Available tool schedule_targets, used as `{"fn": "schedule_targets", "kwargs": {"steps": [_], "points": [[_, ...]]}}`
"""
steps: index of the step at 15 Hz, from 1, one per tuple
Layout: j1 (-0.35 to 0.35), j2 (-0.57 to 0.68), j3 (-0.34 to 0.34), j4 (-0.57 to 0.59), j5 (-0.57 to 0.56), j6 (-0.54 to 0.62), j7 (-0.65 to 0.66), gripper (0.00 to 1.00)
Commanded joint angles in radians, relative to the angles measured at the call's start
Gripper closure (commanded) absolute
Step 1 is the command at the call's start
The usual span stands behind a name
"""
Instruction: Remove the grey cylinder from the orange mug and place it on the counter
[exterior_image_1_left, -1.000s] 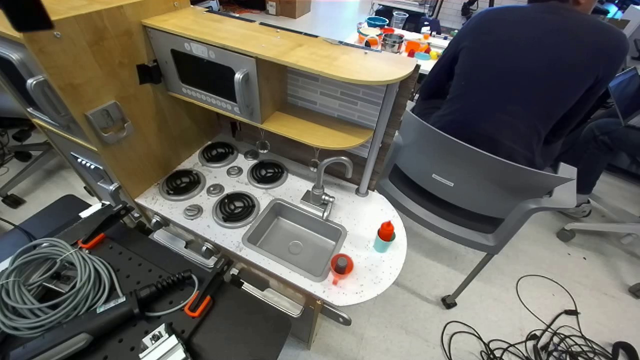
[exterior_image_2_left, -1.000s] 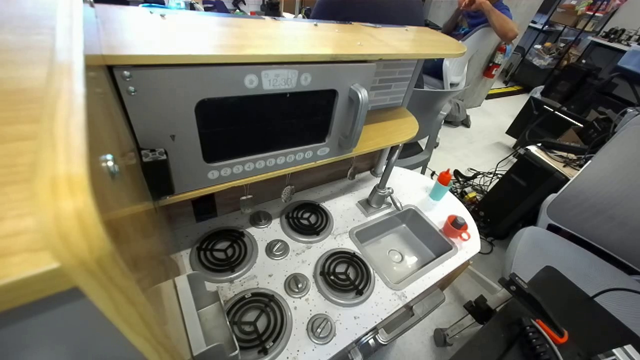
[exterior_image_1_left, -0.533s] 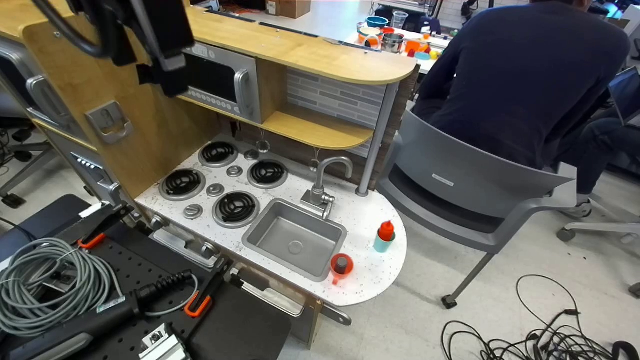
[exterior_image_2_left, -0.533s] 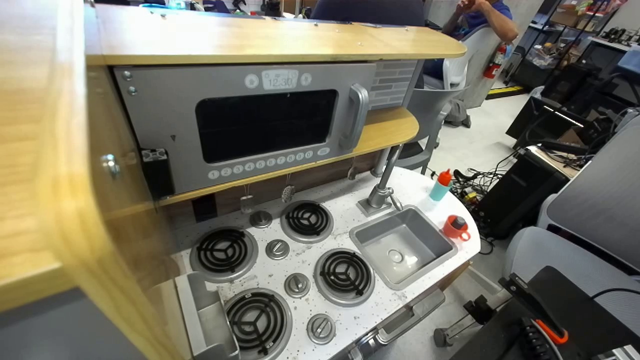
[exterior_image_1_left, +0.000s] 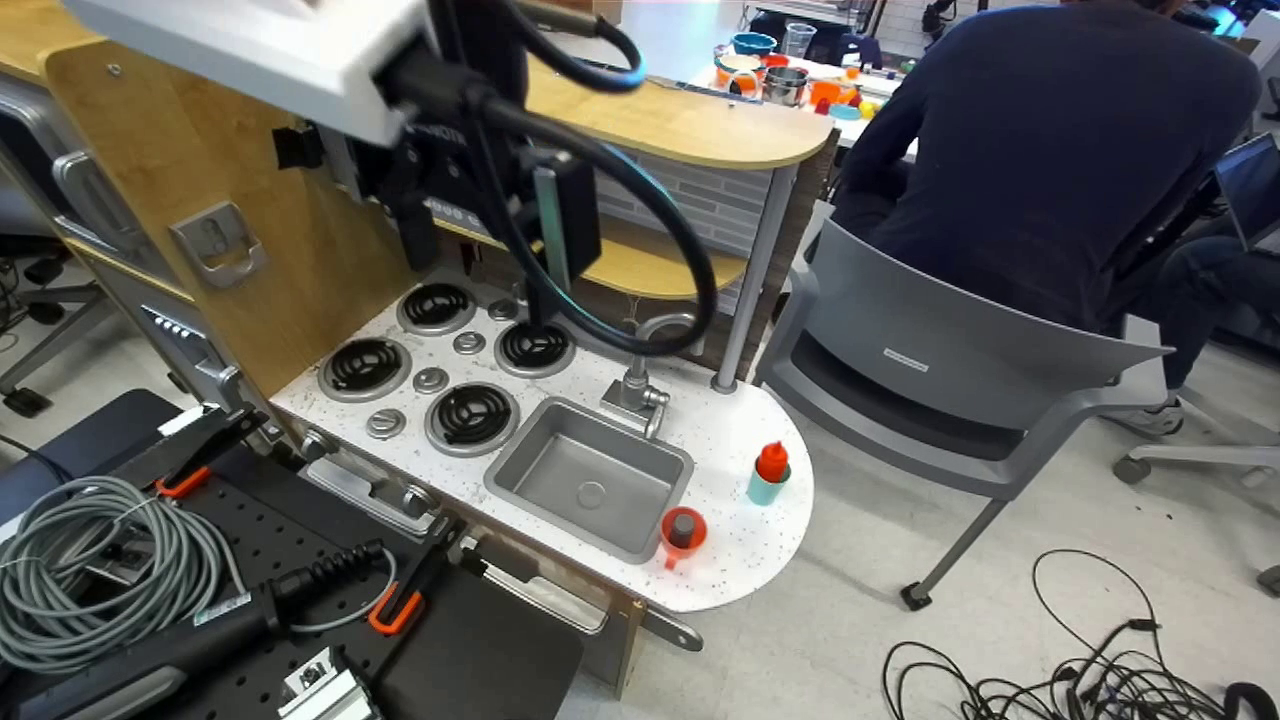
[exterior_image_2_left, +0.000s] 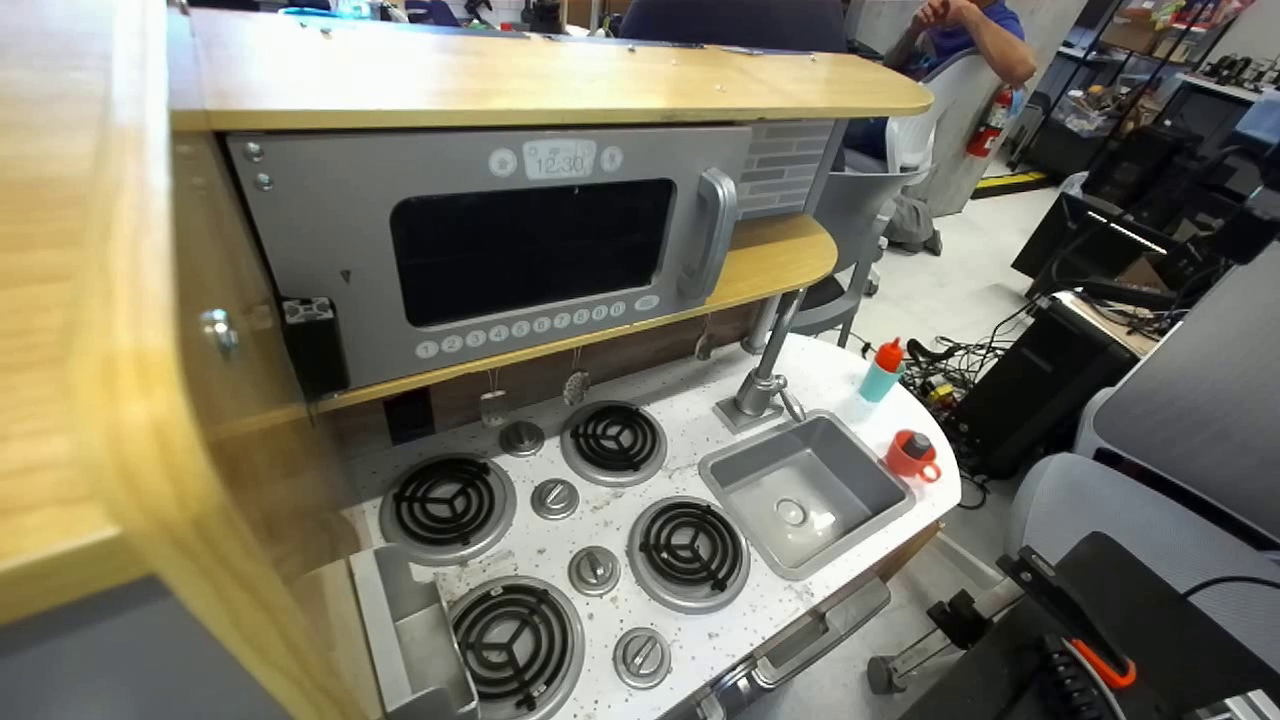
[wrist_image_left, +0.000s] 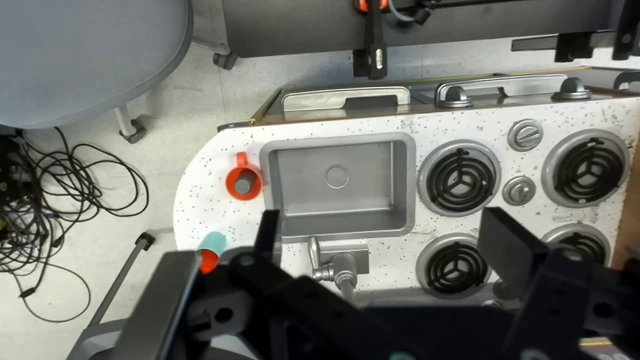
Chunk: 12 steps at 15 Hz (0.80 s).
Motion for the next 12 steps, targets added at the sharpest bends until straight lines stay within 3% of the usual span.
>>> {"fn": "schedule_targets", "kwargs": {"steps": [1, 7, 12], "points": [[-0.028, 0.152, -0.026, 0.038, -0.002, 0.138, -0.05, 0.0], [-0.082, 0.379, -0.033, 0.132, -0.005, 0.296, -0.06, 0.0], [-0.125, 0.549, -0.025, 0.245, -0.007, 0.315, -0.066, 0.0]]}}
